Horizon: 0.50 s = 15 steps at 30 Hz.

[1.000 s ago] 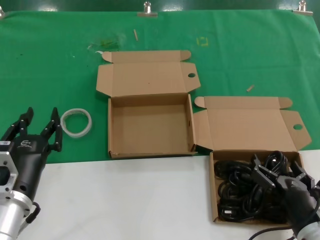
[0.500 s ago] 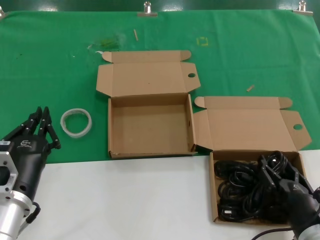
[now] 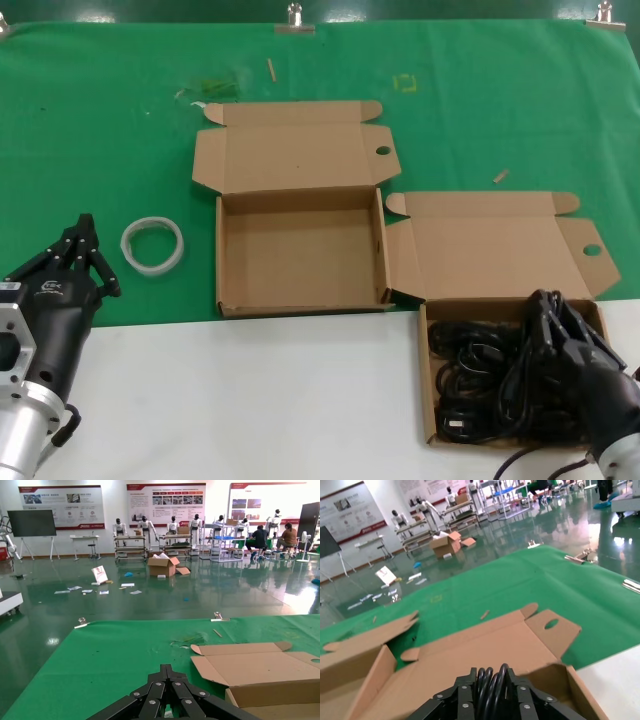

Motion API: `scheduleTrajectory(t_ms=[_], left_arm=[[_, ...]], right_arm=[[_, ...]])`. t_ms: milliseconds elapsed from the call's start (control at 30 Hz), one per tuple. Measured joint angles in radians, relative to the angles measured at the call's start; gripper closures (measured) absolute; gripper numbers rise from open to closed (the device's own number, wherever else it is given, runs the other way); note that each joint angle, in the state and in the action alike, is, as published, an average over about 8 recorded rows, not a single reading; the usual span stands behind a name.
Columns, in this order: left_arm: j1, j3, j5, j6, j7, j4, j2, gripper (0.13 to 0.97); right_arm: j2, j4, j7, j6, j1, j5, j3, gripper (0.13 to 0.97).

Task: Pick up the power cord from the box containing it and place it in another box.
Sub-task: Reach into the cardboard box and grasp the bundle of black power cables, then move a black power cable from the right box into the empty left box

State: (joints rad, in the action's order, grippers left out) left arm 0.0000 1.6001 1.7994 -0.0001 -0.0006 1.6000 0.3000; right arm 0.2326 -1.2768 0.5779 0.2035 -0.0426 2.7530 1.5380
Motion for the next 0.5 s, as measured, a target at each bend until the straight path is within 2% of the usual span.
scheduleTrajectory(t_ms=[100, 367, 500], left_arm=[[0.000, 0.000, 0.000, 0.000, 0.000, 0.000, 0.000, 0.954], [0.000, 0.000, 0.000, 0.000, 0.000, 0.000, 0.000, 0.957], [0.000, 0.000, 0.000, 0.000, 0.000, 0.000, 0.000, 0.957]], right_arm=[[0.000, -0.019, -0.011, -0.001, 0.001, 0.000, -0.006, 0.783], [0.000, -0.116, -0.044, -0.005, -0.004, 0.000, -0.021, 0.882], [0.000, -0.191, -0.050, -0.005, -0.010, 0.000, -0.022, 0.882]])
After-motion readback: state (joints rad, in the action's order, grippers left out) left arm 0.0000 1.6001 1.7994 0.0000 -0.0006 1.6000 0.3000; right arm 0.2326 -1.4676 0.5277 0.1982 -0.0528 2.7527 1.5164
